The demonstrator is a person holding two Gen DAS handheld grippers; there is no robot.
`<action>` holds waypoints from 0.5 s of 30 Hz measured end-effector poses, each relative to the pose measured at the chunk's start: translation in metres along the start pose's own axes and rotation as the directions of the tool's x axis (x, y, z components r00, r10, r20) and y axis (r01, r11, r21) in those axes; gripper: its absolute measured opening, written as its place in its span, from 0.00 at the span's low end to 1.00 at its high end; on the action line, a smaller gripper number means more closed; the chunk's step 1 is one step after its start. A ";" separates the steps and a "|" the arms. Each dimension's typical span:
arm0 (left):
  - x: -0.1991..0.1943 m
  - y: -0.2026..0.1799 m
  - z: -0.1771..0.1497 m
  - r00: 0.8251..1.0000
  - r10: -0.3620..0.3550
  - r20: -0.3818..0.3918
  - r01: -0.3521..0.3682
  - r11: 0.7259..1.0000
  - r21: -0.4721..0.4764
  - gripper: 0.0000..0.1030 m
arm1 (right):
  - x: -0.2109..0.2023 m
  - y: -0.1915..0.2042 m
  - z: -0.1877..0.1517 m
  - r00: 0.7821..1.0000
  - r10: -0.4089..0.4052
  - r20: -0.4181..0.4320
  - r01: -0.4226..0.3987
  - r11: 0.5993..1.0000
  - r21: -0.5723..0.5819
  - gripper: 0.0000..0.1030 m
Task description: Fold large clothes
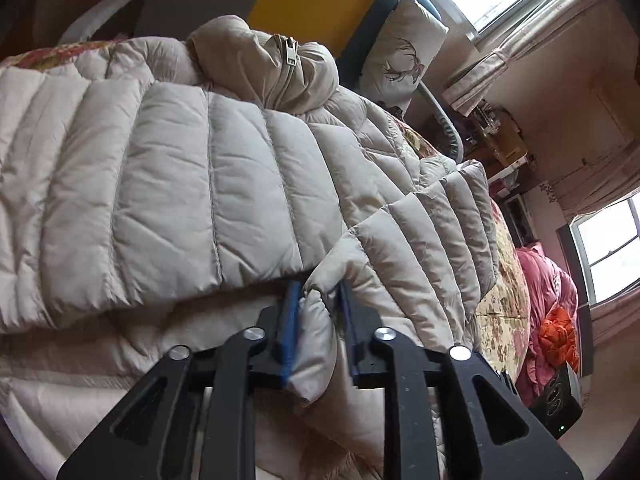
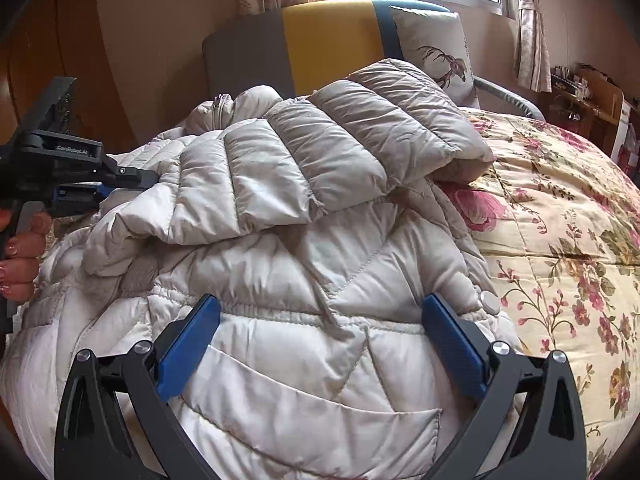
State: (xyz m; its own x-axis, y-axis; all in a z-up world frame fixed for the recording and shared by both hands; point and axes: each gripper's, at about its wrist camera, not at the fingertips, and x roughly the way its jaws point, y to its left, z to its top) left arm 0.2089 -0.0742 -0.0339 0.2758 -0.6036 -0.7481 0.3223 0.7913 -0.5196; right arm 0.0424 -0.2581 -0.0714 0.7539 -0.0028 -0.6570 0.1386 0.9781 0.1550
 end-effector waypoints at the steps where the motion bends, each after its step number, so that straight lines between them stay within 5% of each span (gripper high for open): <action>1: -0.002 0.003 -0.004 1.000 -0.016 0.011 0.016 1.000 -0.008 0.38 | -0.002 0.001 -0.001 0.999 -0.031 0.017 0.031 1.000 0.003 0.98; 7: -0.006 -0.002 -0.018 0.995 -0.077 0.057 0.081 0.995 -0.057 0.63 | 0.001 0.004 -0.003 0.980 -0.197 0.022 0.196 0.980 0.009 0.98; 14: -0.004 -0.007 -0.026 0.997 -0.063 0.043 0.066 0.995 -0.072 0.65 | 0.005 0.000 -0.001 0.981 -0.194 0.007 0.194 0.981 0.008 0.98; 15: -0.002 -0.009 -0.027 0.999 -0.038 0.036 0.040 0.997 -0.062 0.55 | 0.005 0.000 0.000 0.981 -0.196 0.007 0.196 0.981 0.007 0.98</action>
State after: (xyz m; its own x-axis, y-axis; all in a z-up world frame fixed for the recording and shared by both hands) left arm 0.1808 -0.0772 -0.0389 0.2957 -0.6361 -0.7127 0.2765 0.7712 -0.5735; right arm 0.0462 -0.2577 -0.0751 0.7166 -0.1955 -0.6695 0.2882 0.9571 0.0290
